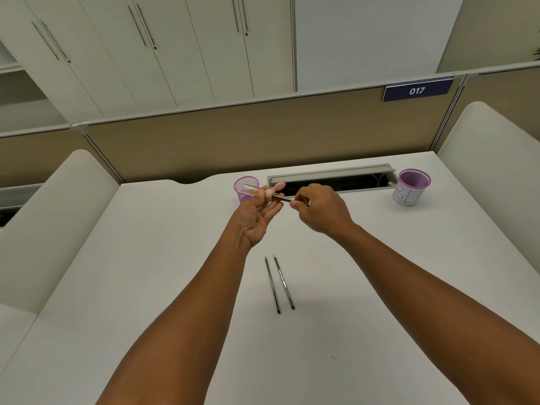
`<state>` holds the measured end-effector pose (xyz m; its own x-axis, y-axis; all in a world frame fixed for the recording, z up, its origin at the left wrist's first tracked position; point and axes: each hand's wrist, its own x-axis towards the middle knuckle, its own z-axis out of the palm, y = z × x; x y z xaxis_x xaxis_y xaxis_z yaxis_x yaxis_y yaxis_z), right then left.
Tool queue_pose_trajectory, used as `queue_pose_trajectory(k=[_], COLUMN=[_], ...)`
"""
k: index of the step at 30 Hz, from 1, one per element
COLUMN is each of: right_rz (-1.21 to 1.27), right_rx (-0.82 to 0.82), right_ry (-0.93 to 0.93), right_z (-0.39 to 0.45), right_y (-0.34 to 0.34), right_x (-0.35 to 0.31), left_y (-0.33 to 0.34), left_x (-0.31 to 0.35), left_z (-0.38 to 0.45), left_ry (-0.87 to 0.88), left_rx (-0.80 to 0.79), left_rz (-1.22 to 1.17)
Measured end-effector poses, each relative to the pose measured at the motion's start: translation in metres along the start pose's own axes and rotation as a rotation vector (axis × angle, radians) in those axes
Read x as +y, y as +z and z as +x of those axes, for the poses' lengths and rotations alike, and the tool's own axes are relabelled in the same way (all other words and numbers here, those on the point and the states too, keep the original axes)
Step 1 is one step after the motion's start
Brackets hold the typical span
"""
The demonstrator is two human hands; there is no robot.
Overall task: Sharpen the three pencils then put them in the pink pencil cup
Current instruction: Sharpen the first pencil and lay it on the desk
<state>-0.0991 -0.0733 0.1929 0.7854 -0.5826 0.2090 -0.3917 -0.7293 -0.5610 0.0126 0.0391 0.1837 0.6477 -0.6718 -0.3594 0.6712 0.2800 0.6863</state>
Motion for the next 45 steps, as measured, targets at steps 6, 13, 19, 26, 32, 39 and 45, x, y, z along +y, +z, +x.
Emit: queue_pose_trajectory(k=[6, 13, 19, 26, 32, 39, 45], right_rz=[-0.106, 0.235, -0.082, 0.151, 0.398, -0.082, 0.388], right_rx=[-0.115, -0.289, 0.05, -0.219, -0.338, 0.033, -0.349], right_ry=[0.108, 0.245, -0.048, 0.311, 0.337, -0.06, 0.369], right_z=[0.005, 0.006, -0.002, 0.013, 0.014, 0.012, 0.018], right_y=[-0.002, -0.005, 0.01, -0.009, -0.019, 0.001, -0.018], right_x=[-0.011, -0.008, 0.004, -0.011, -0.016, -0.005, -0.017], left_y=[-0.001, 0.001, -0.003, -0.005, -0.006, -0.006, -0.005], left_x=[0.0, -0.004, -0.003, -0.004, -0.001, -0.005, -0.004], left_z=[0.001, 0.004, 0.005, 0.005, 0.012, 0.011, 0.011], left_ry=[0.009, 0.032, 0.047, 0.058, 0.098, 0.115, 0.113], left_rx=[-0.029, 0.013, 0.01, -0.059, -0.038, -0.064, -0.079], left_rz=[0.021, 0.021, -0.053, -0.071, -0.1, -0.142, -0.128])
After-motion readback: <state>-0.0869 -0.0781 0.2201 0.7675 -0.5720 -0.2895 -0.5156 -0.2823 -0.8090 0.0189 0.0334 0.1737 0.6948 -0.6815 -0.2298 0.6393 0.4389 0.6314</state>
